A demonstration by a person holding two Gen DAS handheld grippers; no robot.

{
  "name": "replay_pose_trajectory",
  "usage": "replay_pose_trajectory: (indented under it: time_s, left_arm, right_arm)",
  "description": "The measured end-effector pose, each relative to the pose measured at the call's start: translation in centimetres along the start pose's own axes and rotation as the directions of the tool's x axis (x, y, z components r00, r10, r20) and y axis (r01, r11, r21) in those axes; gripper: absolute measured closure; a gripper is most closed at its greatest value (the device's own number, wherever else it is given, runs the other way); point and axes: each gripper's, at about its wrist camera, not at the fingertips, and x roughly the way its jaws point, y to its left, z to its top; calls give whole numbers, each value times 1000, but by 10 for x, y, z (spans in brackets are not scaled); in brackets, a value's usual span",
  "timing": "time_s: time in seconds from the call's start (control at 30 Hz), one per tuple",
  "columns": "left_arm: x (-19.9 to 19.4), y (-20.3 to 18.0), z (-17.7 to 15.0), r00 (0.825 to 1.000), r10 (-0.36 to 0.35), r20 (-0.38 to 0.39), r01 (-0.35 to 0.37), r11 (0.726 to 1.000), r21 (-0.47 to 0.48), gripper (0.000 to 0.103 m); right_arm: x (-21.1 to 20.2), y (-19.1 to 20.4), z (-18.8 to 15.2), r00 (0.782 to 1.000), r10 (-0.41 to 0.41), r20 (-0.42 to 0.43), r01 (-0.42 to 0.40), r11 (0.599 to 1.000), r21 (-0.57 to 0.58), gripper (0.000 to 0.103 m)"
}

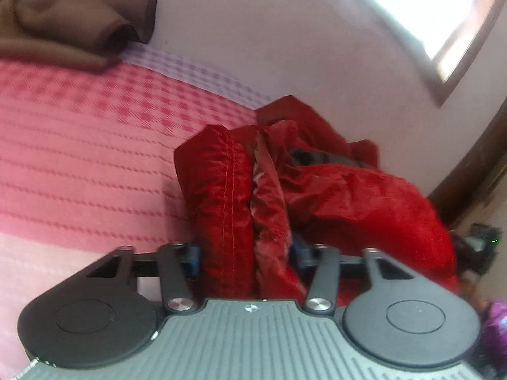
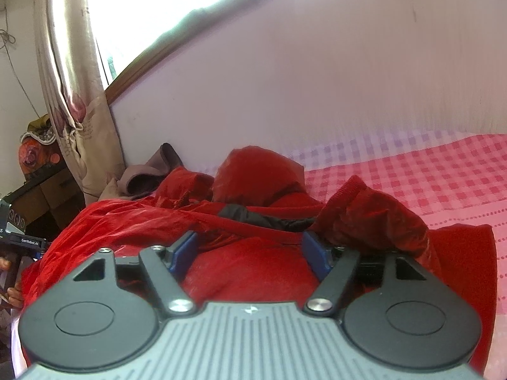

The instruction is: Fold large clothes

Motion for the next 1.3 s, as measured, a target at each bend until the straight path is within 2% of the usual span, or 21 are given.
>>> replay_pose_trajectory:
  time_s: [0.07,0.17,0.23,0.3,0.37,0.43,0.5,0.57,0.6,0.67,0.73,0.77,0.87,0.93,1.07,1.13,1.3]
  left_arm:
    - [0,-3,-2,1000,-4,4,4,1000,2,62]
    - [5,5,0,999,-41,-2,41,998,-44,62]
    - [11,19,1,996,-88,-28,84,988,-128,54]
    - [13,24,2,994,-103,-23,98,984,-151,54]
    - [14,15,1,998,-63,-11,62,990,-125,55]
    - [8,6,-3,999,-16,37,21,990,-140,70]
    - [-2,-4,-6,995,22,97,-7,989,-147,75]
    - [-6,-8,-8,993,38,114,-15,982,-190,76]
    - [-8,-12,-8,992,50,120,-26,981,-192,76]
    - [-10,-18,-7,990,70,121,-46,980,-193,77]
    - [-14,-18,-6,990,71,119,-44,975,-220,77]
    - [-16,-20,-4,989,78,124,-50,975,-215,77]
    - [-24,-25,-3,988,93,123,-66,977,-204,77]
    - [-29,-28,0,988,99,122,-73,976,-204,79]
    - [-40,-44,7,987,111,119,-88,979,-185,80]
    - [-47,-61,13,988,101,121,-81,983,-164,80]
    - [-53,-119,26,991,61,116,-53,996,-78,80]
  right_arm:
    - [0,1,0,1000,-2,1,2,1000,-6,29]
    - [-1,2,0,1000,-2,7,2,1000,-11,27]
    - [-2,2,0,1000,0,11,0,1000,-12,26]
    - [-2,2,-1,1000,3,10,-3,1000,-11,25]
    - [0,1,1,1000,4,2,-4,1000,-8,24]
    - [0,2,4,1000,5,-13,-5,1000,0,24]
    - [-4,5,11,1000,-13,-21,13,1000,23,23]
    - [-20,18,19,998,-35,47,36,999,-7,22]
    - [-30,29,24,996,-21,81,24,999,-36,22]
    - [-42,58,33,997,25,76,-16,993,-115,23]
    - [-47,93,38,997,71,29,-63,974,-218,42]
    - [-45,107,39,997,80,3,-77,962,-263,56]
    - [-32,142,34,991,103,-82,-127,913,-388,66]
    - [-12,152,26,988,60,-144,-118,891,-439,73]
    - [31,138,16,973,10,-233,-104,913,-395,76]
    - [45,126,12,963,34,-268,-120,942,-312,76]
    - [63,93,13,935,147,-324,-179,981,-73,76]
